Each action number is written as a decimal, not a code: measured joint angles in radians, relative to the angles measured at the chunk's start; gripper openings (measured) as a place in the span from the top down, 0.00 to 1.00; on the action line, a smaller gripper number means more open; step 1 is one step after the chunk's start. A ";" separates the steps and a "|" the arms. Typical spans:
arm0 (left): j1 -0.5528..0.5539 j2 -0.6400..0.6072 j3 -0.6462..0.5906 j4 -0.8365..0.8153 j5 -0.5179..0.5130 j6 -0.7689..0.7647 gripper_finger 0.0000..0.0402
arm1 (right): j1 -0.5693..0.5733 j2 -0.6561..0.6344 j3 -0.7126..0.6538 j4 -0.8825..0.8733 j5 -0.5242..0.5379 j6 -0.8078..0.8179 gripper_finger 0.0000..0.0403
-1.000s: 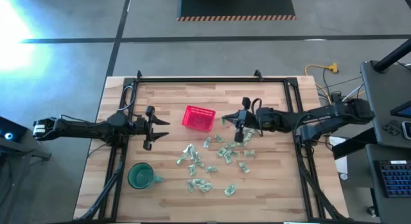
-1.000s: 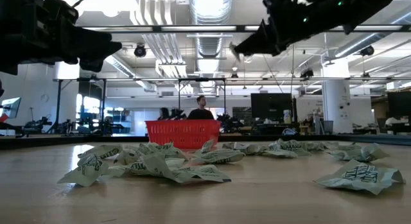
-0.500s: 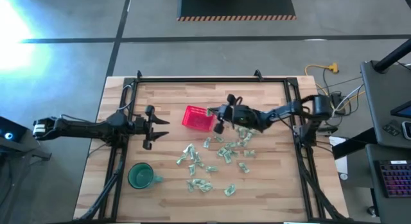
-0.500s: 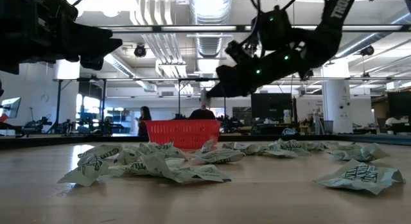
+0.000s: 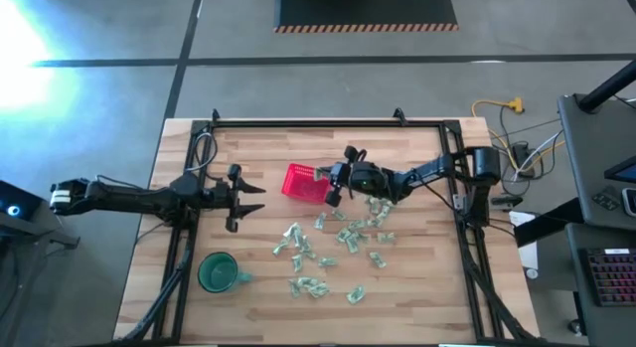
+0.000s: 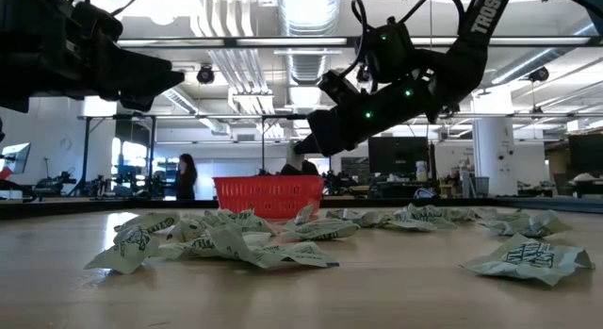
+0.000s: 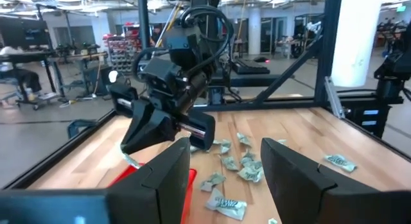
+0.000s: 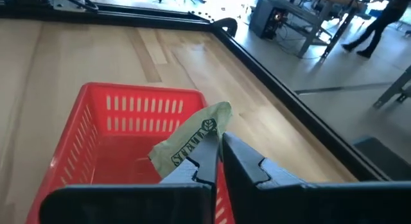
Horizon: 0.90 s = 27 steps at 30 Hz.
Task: Pick and place items into bin
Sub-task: Put the stevia packet into the red bin
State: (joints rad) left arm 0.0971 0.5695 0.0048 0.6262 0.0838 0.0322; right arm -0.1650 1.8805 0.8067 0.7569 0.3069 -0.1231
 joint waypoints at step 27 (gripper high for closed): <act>-0.001 0.473 0.238 -0.075 0.186 -0.023 0.56 | 0.078 -0.468 0.001 -0.879 -0.128 -0.029 0.69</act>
State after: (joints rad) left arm 0.0961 1.0429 0.2433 0.5511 0.2693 0.0092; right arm -0.0874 1.4126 0.8075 -0.1218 0.1789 -0.1526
